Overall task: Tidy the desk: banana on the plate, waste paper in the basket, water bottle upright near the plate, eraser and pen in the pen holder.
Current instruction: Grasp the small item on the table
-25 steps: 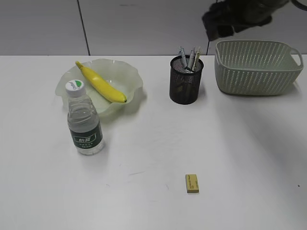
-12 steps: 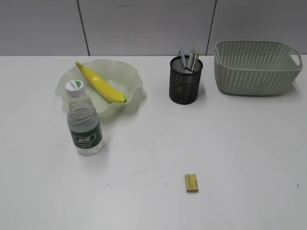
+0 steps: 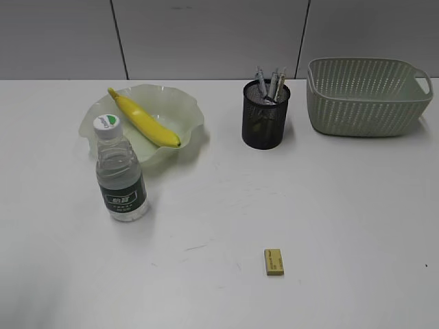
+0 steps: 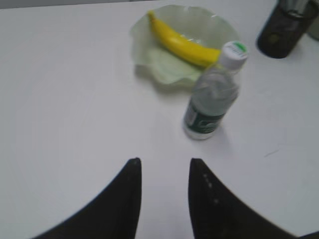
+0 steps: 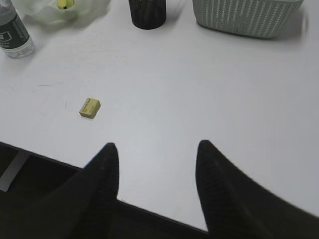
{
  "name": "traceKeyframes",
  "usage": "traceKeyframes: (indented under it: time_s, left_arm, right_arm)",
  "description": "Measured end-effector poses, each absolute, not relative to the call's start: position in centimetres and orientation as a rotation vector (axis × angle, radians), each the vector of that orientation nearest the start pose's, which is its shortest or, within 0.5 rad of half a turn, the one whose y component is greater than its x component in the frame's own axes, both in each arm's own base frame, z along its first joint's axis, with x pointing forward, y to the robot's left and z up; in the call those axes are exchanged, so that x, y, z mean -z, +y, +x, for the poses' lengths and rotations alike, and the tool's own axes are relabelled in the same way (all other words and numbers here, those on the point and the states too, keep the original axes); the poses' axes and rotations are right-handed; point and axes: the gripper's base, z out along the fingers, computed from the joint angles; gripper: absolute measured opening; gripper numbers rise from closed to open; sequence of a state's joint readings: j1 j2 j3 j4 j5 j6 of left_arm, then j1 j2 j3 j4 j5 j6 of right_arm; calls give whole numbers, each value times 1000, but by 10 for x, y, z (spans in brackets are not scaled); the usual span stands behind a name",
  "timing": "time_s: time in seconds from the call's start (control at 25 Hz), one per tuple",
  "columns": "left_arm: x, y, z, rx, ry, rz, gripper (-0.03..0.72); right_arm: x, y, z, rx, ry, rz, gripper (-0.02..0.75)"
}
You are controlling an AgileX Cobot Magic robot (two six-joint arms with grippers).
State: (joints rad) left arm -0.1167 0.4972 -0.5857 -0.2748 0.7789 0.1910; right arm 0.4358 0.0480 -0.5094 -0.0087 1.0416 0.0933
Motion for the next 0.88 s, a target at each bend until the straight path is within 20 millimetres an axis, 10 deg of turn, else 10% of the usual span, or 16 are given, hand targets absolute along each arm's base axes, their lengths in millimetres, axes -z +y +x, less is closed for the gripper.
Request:
traceKeyframes:
  time_s: [0.28,0.44,0.68,0.88]
  left_arm:
    - [-327,-80,173,573,2088,557,230]
    - [-324,-151,202,622,2054,880,230]
    - [-253,-283,200,538,2141,1373,274]
    - [-189,-338,195,501,2272,1561,433]
  right_arm:
    - [-282,1,2,-317,2048,-354,391]
    - [-282,1,2,-317,2048,-354,392]
    - [-282,1,2,-317,2048,-354,392]
    - [-282,1,2,-318,2047,-355,392]
